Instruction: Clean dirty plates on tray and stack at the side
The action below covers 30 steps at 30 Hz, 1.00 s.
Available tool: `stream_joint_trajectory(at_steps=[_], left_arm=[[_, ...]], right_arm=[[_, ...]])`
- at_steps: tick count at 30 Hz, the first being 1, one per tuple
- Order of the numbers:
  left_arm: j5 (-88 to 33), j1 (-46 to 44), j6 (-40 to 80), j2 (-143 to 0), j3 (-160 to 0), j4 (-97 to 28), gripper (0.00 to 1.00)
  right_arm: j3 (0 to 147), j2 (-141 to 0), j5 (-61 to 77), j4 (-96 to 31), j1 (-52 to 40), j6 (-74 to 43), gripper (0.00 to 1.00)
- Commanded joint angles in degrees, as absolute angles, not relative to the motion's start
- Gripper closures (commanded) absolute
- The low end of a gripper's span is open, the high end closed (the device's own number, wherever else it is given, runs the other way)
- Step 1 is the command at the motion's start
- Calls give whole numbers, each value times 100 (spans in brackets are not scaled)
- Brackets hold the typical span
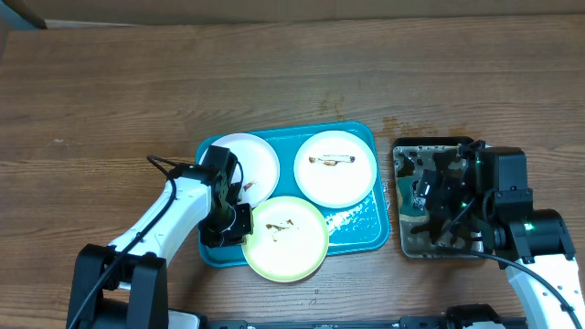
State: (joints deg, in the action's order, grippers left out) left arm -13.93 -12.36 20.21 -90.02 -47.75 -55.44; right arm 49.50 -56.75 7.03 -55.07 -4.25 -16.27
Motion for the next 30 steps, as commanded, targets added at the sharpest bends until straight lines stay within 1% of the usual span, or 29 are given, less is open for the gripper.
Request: stream_joint_trajectory(at_steps=[1, 7, 11, 19, 20, 23, 26, 29, 30], left_arm=[[-1356, -1256, 2040, -9043, -4886, -5437, 96], [-1382, -1258, 2040, -9043, -4886, -5207, 96], [-1380, -1258, 1992, -9043, -4886, -5026, 96], [-1400, -1258, 1973, -9043, -4886, -4803, 96], [-1402, -1258, 1973, -9043, -4886, -4812, 96], [-1428, -1258, 1975, -9043, -4886, -4816, 96], [-1468, -1258, 1975, -9043, -4886, -4818, 96], [-1468, -1258, 1973, -9043, -4886, -4821, 96], [-1468, -1258, 1973, -9043, -4886, -4821, 96]], right_arm=[[5151, -5642, 644, -5468, -438, -1634, 0], [5151, -5690, 582, -5468, -438, -1632, 0], [5196, -5798, 552, -5476, -438, -1629, 4], [5964, -6753, 449, -5986, -438, -1343, 5], [5981, -6904, 427, -5990, -438, -1341, 7], [5981, -7404, 381, -5979, -438, -1347, 21], [5981, -7924, 333, -5918, -438, -1352, 28], [5981, -8370, 298, -5765, -438, -1352, 44], [5979, -8497, 298, -5723, -438, -1354, 47]])
